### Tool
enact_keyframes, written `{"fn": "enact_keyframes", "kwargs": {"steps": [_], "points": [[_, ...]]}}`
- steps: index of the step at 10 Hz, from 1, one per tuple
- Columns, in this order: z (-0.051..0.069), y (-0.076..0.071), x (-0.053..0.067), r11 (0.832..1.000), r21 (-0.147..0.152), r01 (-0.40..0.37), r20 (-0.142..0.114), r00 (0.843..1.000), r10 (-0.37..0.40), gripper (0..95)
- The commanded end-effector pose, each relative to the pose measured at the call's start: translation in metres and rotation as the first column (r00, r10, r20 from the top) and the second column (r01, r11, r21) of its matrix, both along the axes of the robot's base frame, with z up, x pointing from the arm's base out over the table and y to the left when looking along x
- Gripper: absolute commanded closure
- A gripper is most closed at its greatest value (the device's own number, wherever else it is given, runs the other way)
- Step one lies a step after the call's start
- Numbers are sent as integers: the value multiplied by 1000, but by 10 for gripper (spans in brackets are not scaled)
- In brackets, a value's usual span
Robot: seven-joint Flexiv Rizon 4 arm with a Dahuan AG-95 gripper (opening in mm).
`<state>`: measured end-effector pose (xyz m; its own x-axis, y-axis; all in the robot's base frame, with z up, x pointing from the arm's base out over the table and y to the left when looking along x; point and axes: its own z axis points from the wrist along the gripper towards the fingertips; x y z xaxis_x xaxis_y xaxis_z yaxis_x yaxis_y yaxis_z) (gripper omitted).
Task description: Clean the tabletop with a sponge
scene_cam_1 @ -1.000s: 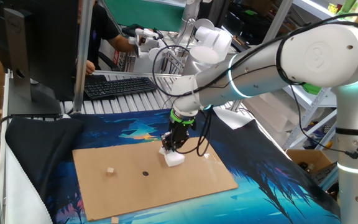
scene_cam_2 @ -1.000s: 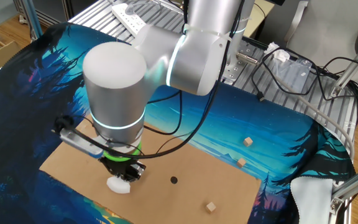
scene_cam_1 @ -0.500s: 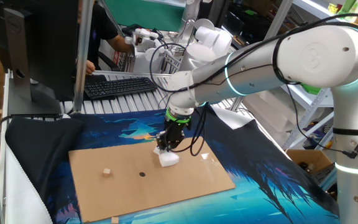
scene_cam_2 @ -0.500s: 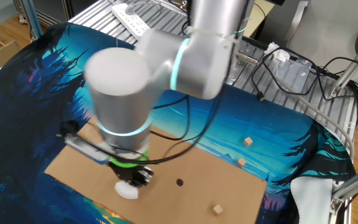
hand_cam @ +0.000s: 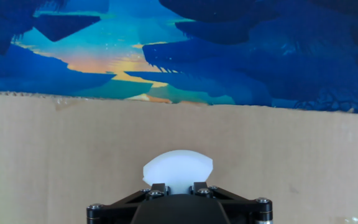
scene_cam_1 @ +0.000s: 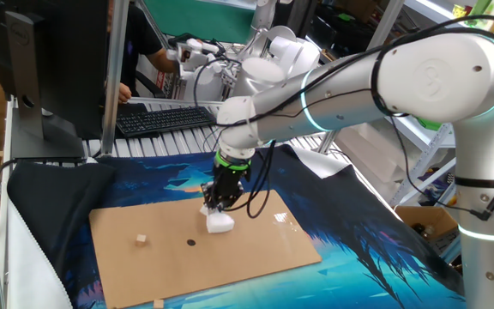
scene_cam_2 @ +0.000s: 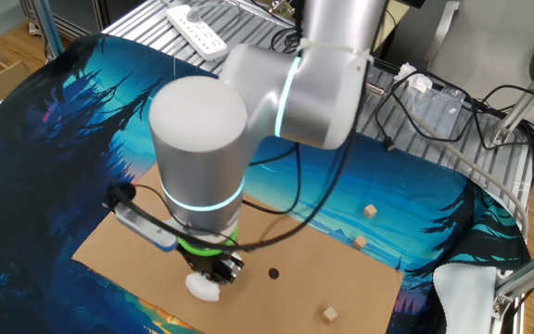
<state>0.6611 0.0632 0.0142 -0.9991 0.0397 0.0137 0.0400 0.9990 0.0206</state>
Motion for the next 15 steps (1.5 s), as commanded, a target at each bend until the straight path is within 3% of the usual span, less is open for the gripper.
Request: {"fn": "enact_keyframes", "kwargs": {"steps": [1, 5, 7, 10, 13, 15], "points": [[0, 6, -6, 1000, 5, 11, 2, 1000, -11, 950], [3, 22, -11, 999, 11, 43, -3, 999, -43, 950], [-3, 21, -12, 999, 12, 37, 5, 999, -37, 950], [5, 24, -11, 999, 23, 40, -15, 999, -40, 950], [1, 22, -11, 999, 22, 33, -15, 999, -33, 950], [5, 24, -11, 999, 30, 44, -26, 999, -43, 950]]}}
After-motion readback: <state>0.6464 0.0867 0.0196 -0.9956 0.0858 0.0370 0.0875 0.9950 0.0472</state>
